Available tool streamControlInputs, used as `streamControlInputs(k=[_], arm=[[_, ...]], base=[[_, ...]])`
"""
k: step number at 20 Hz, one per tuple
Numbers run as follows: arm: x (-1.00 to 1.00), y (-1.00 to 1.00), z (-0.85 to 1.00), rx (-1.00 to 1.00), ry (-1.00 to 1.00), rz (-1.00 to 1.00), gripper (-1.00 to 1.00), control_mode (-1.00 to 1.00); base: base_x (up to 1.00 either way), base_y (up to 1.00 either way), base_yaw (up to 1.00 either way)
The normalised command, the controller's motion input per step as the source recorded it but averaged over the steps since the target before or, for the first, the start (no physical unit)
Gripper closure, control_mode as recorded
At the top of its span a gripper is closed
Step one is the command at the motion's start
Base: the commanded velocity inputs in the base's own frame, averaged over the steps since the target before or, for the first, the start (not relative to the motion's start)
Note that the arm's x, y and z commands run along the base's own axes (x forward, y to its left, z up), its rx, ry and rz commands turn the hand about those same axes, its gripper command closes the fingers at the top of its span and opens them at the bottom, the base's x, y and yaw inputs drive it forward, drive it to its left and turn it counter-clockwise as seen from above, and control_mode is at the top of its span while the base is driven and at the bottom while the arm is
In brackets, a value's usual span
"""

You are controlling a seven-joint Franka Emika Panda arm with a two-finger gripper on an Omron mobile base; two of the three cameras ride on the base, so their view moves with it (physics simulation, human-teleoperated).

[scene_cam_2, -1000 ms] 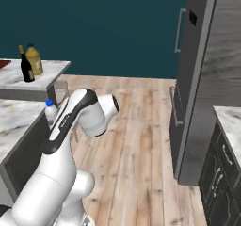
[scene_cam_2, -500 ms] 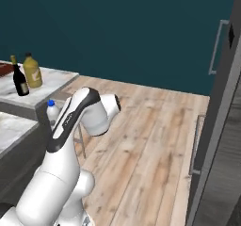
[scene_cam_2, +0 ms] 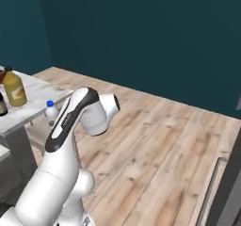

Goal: Place the drinks on the dining counter in a tight cluster.

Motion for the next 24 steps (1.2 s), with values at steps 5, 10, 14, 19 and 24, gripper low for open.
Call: streamControlInputs(k=[5,10,14,19,24], arm=[[0.00,0.00,0.00,0.00,0.00,0.00,1.00,1.00],[0.00,0.00,0.00,0.00,0.00,0.00,1.00,1.00],[0.00,0.00,0.00,0.00,0.00,0.00,1.00,1.00],[0.00,0.00,0.00,0.00,0.00,0.00,1.00,1.00],[0.00,0.00,0.00,0.00,0.00,0.00,1.00,1.00]], base=[[0.75,-0.75,0.42],[0.46,-0.72,0.50],[0.46,-0.54,0.64],[0.52,-0.57,0.67],[0.35,-0.76,0.59]])
